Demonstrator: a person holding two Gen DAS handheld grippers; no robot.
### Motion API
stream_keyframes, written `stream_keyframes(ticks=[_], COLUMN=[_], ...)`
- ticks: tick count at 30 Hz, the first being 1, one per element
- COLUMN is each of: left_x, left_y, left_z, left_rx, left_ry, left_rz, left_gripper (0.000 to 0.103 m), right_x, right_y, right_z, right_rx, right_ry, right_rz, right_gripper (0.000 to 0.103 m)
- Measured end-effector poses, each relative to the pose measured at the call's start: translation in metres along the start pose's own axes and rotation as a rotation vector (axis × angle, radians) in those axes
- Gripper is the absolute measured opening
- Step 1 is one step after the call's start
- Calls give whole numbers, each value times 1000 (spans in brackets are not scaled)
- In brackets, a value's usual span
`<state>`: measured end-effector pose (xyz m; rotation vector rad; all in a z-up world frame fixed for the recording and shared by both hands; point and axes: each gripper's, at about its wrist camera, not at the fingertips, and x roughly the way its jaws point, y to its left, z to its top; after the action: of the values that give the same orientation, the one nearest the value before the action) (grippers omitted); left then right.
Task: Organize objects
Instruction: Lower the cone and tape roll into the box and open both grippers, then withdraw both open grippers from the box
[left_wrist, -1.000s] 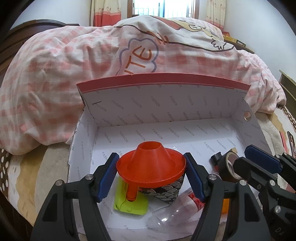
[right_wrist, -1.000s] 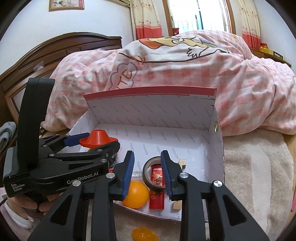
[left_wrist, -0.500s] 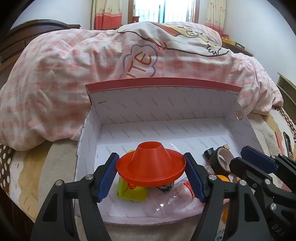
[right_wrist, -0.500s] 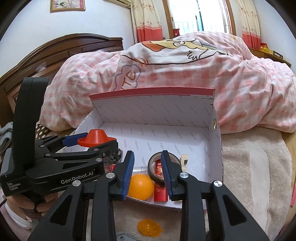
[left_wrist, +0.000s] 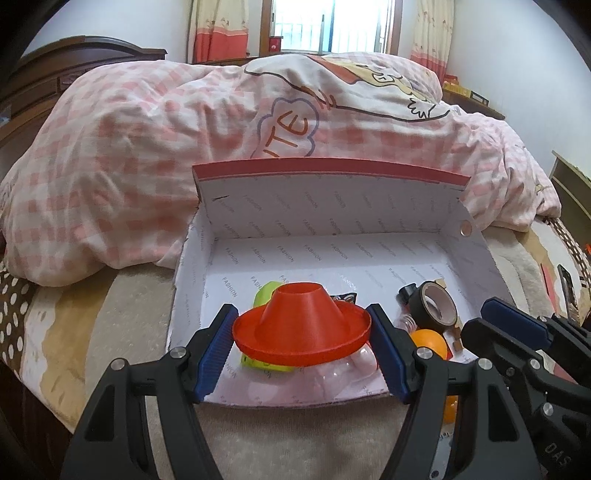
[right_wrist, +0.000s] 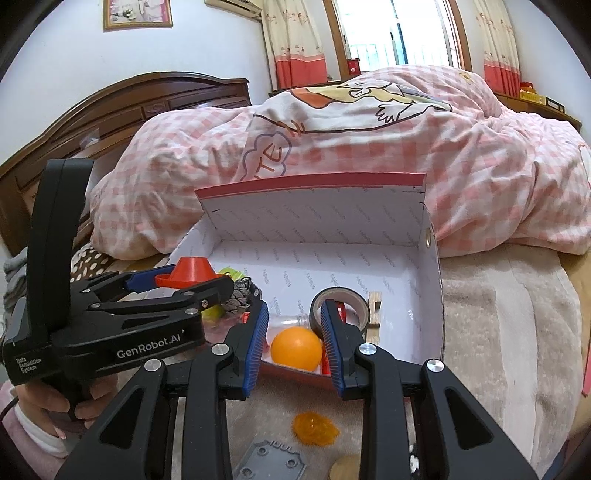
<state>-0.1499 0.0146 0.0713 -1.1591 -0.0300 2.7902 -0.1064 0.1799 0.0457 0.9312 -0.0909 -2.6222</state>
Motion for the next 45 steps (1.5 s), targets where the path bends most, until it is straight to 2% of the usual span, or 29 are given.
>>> stream_keyframes(ticks=[15, 29, 34, 39, 45], left_x=[-36, -55, -57, -54, -48], left_y=[-13, -37, -45, -46, -34], left_z=[-20, -61, -69, -58, -23], left_rx=[33, 80, 111, 123, 106], left_ry=[-23, 9, 3, -26, -93], left_rz=[-37, -107, -106, -72, -34], left_gripper=[71, 71, 71, 71, 71], right_x=[-27, -55, -61, -63, -63], right_y=[3, -9, -15, -15, -14], right_z=[-22, -73, -87, -89, -90], right_rx=[23, 46, 67, 73, 73], right_ry=[6, 53, 67, 60, 58], right_rz=[9, -53, -64, -61, -53], right_gripper=[31, 33, 33, 33, 33])
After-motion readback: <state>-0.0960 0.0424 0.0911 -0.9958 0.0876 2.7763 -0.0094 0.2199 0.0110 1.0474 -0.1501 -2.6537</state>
